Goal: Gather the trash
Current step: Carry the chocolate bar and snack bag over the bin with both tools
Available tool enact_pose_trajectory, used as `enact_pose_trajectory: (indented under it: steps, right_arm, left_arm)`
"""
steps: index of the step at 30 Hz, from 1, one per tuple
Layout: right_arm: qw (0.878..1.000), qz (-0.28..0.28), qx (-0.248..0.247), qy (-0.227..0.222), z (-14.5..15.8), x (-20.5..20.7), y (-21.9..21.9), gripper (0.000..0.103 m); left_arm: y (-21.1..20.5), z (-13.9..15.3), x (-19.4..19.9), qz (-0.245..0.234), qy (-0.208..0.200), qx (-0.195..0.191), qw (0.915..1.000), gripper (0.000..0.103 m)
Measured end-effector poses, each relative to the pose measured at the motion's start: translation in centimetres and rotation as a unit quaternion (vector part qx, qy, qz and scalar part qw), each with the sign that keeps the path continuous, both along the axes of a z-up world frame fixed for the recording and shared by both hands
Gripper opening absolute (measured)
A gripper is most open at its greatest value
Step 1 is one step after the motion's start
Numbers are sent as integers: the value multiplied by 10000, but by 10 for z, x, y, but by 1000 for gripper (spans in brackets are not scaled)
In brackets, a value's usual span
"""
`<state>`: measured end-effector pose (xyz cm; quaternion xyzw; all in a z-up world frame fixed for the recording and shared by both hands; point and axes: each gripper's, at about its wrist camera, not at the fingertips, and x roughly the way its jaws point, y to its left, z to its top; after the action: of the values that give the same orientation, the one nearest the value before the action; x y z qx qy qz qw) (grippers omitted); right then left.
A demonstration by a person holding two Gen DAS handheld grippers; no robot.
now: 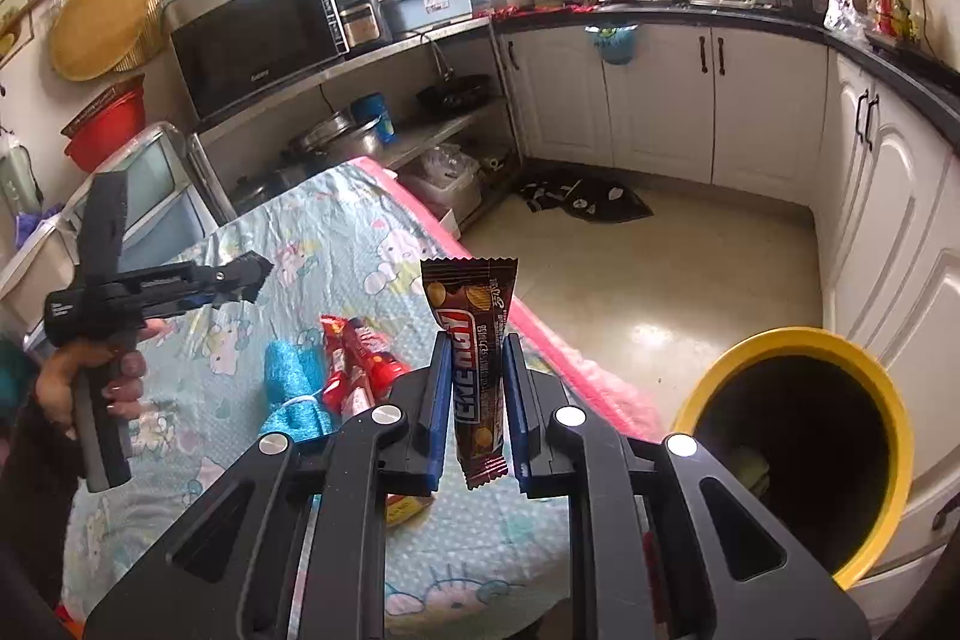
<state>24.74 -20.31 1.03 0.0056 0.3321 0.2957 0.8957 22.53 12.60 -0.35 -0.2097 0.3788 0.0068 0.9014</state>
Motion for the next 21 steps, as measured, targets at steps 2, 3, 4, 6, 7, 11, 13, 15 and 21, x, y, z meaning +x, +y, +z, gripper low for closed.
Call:
enact_pose_trajectory:
  steps: [2, 3, 4, 6, 7, 11, 13, 15, 21]
  right_arm:
    - [10000, -38, -3, -59, 5, 1, -9, 16]
    - [9999, -73, -2, -93, 8, 1, -15, 16]
    - [9999, -91, -5, -112, 11, 2, -19, 16]
    - [9997, -150, -23, -171, 16, 4, -29, 16]
    - [9996, -182, -23, -199, 18, 4, -34, 16]
    - [9990, -324, -18, -304, 27, 4, -52, 16]
    - [9986, -385, -1, -349, 31, 4, -58, 16]
    - [9983, -439, -7, -388, 34, 4, -66, 16]
    - [9968, -643, -39, -469, 41, 0, -86, 16]
  left_arm:
    - [-18, 9, 0, -101, -119, 14, 9999, 34]
    - [-23, 12, 0, -158, -168, 1, 9997, 34]
    - [-32, 17, 0, -225, -228, 7, 9995, 34]
    - [-47, 24, 1, -351, -316, 46, 9989, 34]
    - [-58, 30, 3, -434, -375, 106, 9983, 34]
    - [-90, 43, 9, -707, -532, 274, 9957, 34]
    - [-108, 47, 12, -872, -593, 363, 9938, 34]
    - [-121, 50, 13, -1008, -628, 391, 9921, 34]
    - [-160, 54, 19, -1401, -711, 541, 9861, 34]
